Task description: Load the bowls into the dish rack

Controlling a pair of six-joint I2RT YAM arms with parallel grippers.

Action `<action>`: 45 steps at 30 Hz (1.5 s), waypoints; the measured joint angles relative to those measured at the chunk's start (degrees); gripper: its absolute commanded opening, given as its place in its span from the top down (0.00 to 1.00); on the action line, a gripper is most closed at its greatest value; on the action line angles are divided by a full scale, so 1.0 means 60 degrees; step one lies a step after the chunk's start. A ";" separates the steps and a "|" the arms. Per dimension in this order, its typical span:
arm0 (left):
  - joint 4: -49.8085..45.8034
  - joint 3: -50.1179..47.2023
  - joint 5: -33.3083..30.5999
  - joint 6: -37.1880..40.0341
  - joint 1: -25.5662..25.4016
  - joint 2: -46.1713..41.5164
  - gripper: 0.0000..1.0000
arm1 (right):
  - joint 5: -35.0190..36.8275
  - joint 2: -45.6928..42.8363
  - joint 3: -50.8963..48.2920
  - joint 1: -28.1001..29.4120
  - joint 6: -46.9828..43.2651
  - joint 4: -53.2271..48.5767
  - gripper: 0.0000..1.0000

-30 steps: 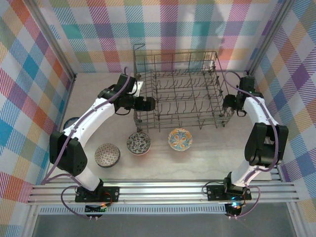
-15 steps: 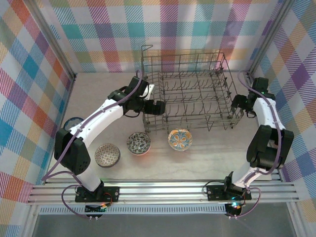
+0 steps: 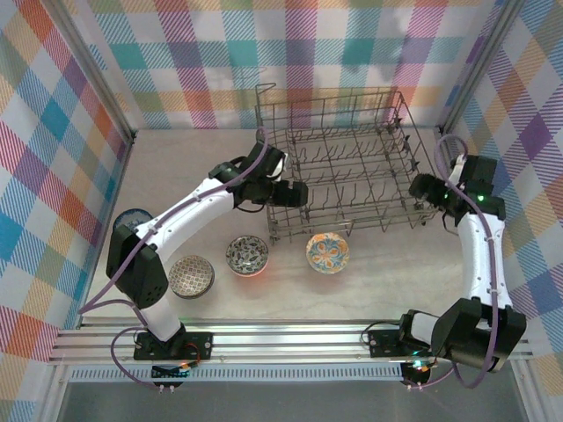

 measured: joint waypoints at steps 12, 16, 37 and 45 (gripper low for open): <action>0.0058 0.0248 -0.0459 -0.0335 -0.0426 0.0208 0.02 | -0.0586 -0.0018 -0.0834 0.0120 0.0302 -0.0317 0.05; -0.0328 0.0648 -0.0572 -0.0175 -0.0404 0.0328 0.02 | -0.0627 0.0106 -0.0838 0.0164 0.0302 -0.0244 0.03; -0.1282 0.5493 -0.0408 0.1089 0.1960 0.3206 0.07 | -0.0080 0.0492 -0.0831 0.0200 0.0616 -0.0022 0.02; -0.1810 0.6258 -0.0262 0.1450 0.2251 0.4222 0.16 | 0.0211 0.1162 -0.0688 0.0200 0.0732 0.0259 0.00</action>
